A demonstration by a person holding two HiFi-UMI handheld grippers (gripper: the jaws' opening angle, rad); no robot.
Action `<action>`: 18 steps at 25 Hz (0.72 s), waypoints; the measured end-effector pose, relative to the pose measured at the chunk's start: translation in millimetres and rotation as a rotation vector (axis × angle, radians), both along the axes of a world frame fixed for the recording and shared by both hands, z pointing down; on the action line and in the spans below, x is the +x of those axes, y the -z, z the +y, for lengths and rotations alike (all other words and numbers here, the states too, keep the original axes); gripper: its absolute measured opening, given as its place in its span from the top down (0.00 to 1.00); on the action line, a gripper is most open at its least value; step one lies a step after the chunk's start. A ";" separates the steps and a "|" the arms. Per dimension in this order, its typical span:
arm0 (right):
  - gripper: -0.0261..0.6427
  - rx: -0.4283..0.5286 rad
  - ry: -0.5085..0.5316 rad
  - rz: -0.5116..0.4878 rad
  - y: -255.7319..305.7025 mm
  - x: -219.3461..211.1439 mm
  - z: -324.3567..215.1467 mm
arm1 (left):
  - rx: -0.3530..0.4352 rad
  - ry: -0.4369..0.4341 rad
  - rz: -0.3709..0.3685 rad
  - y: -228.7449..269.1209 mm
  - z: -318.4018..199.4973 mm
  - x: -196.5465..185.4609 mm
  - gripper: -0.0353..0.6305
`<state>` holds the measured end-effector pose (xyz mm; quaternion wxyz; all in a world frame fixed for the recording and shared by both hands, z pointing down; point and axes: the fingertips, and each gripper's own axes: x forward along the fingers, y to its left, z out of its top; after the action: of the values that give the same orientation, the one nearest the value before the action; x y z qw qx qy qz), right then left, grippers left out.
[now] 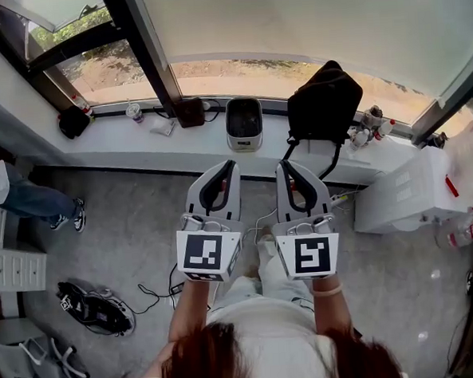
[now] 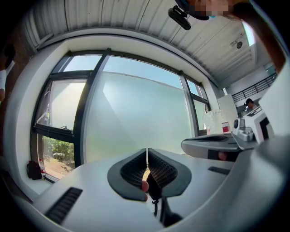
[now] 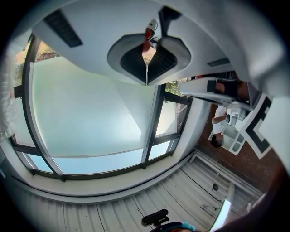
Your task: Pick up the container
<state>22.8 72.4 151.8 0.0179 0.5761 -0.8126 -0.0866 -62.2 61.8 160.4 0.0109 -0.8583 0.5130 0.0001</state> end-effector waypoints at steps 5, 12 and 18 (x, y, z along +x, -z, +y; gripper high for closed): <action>0.92 0.006 0.017 0.004 -11.4 3.9 -46.0 | -0.012 0.015 -0.001 -12.1 -46.7 0.2 0.92; 0.92 0.012 0.054 0.006 -30.9 11.0 -123.6 | -0.016 0.054 -0.006 -34.4 -121.4 7.7 0.92; 0.92 -0.006 0.078 0.050 -61.1 7.5 -173.3 | -0.040 0.093 -0.010 -63.6 -168.7 2.4 0.92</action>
<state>30.4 -100.9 212.9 0.0368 0.5414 -0.8341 -0.0990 -59.8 -106.9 224.0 -0.0037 -0.8337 0.5520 -0.0147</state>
